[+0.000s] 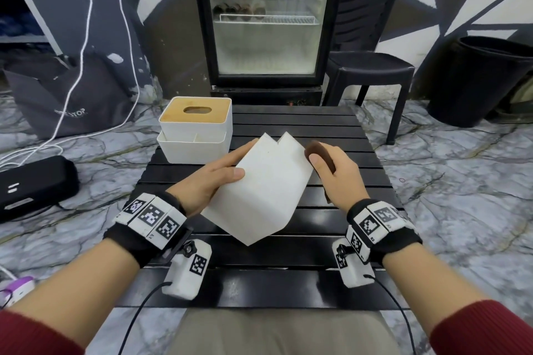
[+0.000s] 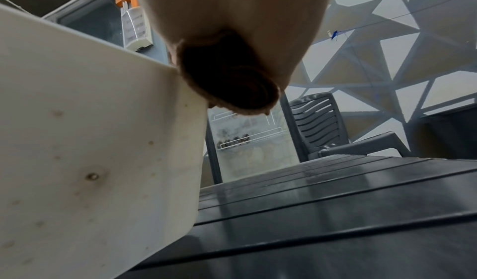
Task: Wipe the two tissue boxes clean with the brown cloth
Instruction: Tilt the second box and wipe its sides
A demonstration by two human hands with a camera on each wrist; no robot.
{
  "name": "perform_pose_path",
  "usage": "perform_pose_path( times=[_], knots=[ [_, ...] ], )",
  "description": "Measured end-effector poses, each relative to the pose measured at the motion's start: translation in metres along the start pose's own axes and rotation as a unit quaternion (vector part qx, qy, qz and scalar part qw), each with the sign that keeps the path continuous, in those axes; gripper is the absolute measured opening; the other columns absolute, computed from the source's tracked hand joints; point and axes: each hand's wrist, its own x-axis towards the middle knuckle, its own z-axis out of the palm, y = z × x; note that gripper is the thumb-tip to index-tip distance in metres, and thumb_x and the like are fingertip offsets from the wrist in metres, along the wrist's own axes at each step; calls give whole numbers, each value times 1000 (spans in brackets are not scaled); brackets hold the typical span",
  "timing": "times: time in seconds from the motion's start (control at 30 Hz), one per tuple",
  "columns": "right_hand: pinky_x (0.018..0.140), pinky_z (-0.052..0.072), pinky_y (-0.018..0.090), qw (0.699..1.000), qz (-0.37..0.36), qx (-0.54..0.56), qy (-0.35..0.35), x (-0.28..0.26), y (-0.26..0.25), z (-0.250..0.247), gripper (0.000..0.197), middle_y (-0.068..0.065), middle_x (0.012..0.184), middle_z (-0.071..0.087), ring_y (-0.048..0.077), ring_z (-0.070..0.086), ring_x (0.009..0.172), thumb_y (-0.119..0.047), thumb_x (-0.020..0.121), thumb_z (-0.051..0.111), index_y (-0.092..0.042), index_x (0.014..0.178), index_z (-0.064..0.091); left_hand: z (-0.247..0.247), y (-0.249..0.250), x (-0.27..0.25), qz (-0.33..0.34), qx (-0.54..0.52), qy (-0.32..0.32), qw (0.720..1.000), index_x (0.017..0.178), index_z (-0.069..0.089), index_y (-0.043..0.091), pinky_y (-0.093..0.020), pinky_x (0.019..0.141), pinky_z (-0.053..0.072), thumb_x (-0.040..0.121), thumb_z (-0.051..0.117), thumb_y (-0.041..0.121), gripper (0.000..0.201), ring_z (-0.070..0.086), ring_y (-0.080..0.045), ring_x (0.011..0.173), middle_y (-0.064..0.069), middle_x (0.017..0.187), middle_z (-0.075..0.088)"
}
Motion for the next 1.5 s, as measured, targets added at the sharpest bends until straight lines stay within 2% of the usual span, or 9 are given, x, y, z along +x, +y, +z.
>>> perform_pose_path(
  times=[0.2,0.37,0.43,0.57,0.7,0.9,1.17,1.37,1.5],
  knots=[
    [91,32,24,998,-4,-49,46,-10,11,-13,27,0,109,57,21,51,108,-22,91,53,-17,117,57,-3,0,-3,-3,-8,17,1000,143,35,33,-31,98,41,69,58,42,77,52,-20,124,4,139,52],
    [82,35,18,996,-55,2,72,-17,-25,-6,21,-24,99,50,12,49,100,-29,86,58,-33,105,51,2,4,-4,-2,2,-2,1000,138,38,37,-26,95,45,71,57,44,70,54,-15,121,8,137,53],
    [84,34,14,993,-107,-4,39,-25,-46,2,24,-27,100,47,11,48,99,-30,83,57,-28,107,54,5,5,-4,0,7,-12,1000,140,37,36,-27,98,43,73,60,46,72,52,-15,123,8,138,53],
    [93,31,19,983,-180,-37,-9,-43,-69,21,28,-3,108,56,13,45,103,-27,85,54,-14,110,58,8,5,-5,8,4,-29,1000,142,35,37,-30,104,41,70,68,63,83,49,-16,128,10,142,48],
    [97,37,37,984,-175,-40,21,-54,-77,33,33,5,116,56,19,45,110,-22,84,57,-12,115,60,7,2,-6,12,13,-34,999,145,29,37,-39,109,33,75,62,65,82,44,-18,132,8,145,45],
    [97,38,37,967,-250,-45,18,-57,-75,34,37,8,120,55,19,45,111,-26,86,53,-11,120,59,12,5,-6,8,47,-45,998,140,32,50,-13,103,33,82,52,66,63,36,-4,135,19,145,41],
    [100,28,21,975,-219,-23,11,-36,-67,34,39,-4,118,47,11,40,108,-29,86,49,-15,121,58,6,1,-3,5,11,-49,999,146,27,35,-37,111,30,75,63,63,84,41,-14,134,10,145,44],
    [97,36,41,985,-169,-32,16,-16,-60,35,38,4,122,51,19,41,109,-25,86,53,-16,123,57,4,-2,-1,-15,-13,-43,999,143,31,37,-24,100,42,73,67,52,80,50,-13,124,9,138,53],
    [96,35,47,989,-141,-40,18,-5,-55,33,39,4,121,50,18,38,109,-26,86,50,-19,124,55,6,0,0,-10,-20,-50,998,145,28,36,-21,97,43,68,72,60,93,49,-13,126,9,141,49]
  ],
)
